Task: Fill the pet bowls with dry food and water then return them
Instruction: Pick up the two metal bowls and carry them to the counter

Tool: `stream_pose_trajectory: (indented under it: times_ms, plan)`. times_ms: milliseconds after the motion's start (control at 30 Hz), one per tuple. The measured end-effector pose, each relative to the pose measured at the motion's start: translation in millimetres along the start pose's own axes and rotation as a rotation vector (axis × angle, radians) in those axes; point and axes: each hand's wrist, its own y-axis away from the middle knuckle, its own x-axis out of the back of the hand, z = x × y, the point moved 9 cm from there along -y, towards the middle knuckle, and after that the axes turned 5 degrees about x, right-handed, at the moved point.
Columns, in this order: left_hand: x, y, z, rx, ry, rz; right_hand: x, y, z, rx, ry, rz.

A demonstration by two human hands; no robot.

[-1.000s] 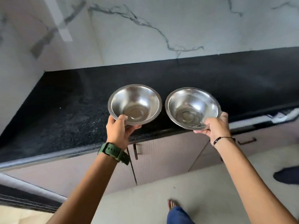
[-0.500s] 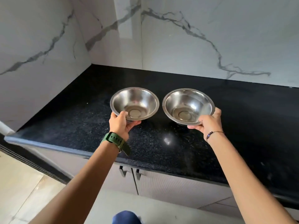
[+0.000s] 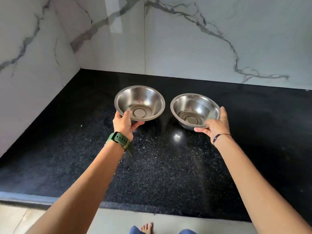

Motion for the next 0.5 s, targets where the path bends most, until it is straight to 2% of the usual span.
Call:
stream_pose_trajectory:
  times_ms: [500]
  plan:
    - [-49.6, -52.1, 12.9, -0.061, -0.12, 0.049, 10.3, -66.5, 1.7, -0.027, -0.014, 0.037]
